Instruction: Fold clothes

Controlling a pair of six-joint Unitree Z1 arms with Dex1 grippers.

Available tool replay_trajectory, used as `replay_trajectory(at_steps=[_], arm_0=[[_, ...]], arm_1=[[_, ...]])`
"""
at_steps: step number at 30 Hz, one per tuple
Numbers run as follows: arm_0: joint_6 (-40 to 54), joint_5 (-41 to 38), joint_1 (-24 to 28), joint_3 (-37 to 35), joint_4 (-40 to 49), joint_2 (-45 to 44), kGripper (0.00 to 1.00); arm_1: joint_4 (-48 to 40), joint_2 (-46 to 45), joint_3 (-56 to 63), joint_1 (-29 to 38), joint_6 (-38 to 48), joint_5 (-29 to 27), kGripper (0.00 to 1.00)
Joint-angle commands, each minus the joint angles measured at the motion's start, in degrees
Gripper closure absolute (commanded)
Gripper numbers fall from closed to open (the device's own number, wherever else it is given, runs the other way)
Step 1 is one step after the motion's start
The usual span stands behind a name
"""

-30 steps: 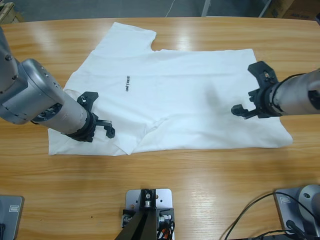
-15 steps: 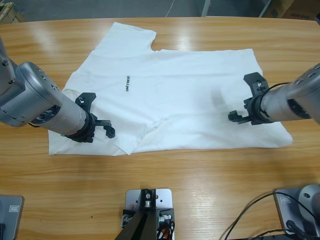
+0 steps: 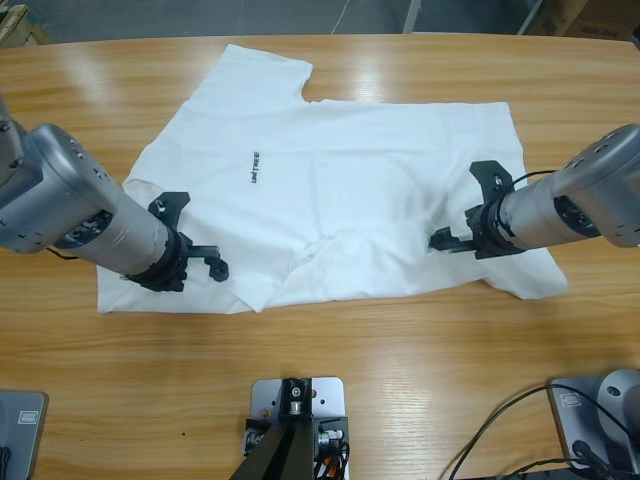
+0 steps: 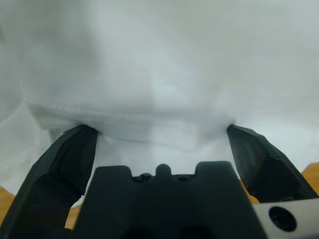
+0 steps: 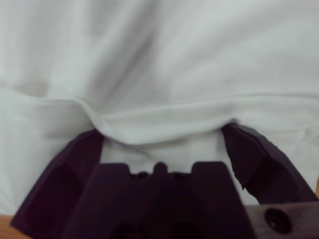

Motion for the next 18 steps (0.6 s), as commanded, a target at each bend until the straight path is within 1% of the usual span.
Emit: replay_trajectory(at_steps=[1, 5, 8, 13, 15, 18], arm_0=[[-0.8, -3.8, -0.4, 9.8, -0.1, 3.0, 0.036], [-0.8, -4.8, -0.4, 10.6, 0.8, 1.7, 0.036], [-0.7, -5.1, -0.4, 10.6, 1.4, 0.9, 0.036], [-0.3, -5.9, -0.7, 10.5, 2.7, -0.6, 0.05], [-0.1, -7.1, -1.3, 10.6, 3.1, -0.7, 0.05], [0.1, -7.8, -2.4, 10.8, 3.5, -0.7, 0.05]], arm_1=[[7.3, 6.5, 2.7, -4.3, 2.0, 3.9, 0.055], [12.3, 6.3, 1.3, -4.9, 3.8, 5.8, 0.046], [16.3, 5.5, 1.2, -4.8, 6.5, 7.9, 0.021], [18.3, 4.8, 0.9, -4.3, 7.1, 8.9, 0.0], [18.5, 4.4, 0.9, -2.9, 7.6, 8.9, 0.0], [19.2, 4.2, 0.9, 1.3, 8.8, 8.9, 0.0]])
